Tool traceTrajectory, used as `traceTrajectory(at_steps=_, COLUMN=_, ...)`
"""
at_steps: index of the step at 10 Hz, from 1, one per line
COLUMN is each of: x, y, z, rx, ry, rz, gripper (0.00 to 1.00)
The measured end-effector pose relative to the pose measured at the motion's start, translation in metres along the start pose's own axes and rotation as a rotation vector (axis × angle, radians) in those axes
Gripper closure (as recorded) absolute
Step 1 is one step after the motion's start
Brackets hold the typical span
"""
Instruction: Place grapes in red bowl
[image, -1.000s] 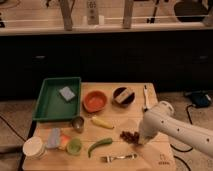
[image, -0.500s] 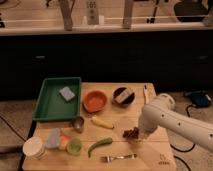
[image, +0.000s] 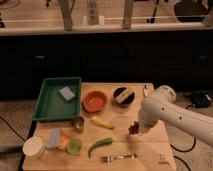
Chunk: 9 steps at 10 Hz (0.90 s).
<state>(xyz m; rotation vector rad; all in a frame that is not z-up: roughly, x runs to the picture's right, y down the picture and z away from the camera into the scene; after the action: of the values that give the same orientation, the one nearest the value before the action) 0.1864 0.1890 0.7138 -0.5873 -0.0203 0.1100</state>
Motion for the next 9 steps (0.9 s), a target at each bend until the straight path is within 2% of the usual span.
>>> traceTrajectory(at_steps=5, x=-0.016, y=-0.026, z=-0.030, rx=0.026, ry=0.019, rz=-0.003, gripper=1.00)
traceTrajectory(at_steps=9, x=-0.028, y=-0.039, z=-0.039, rx=0.041, ry=0.029, rz=-0.015, gripper=1.00)
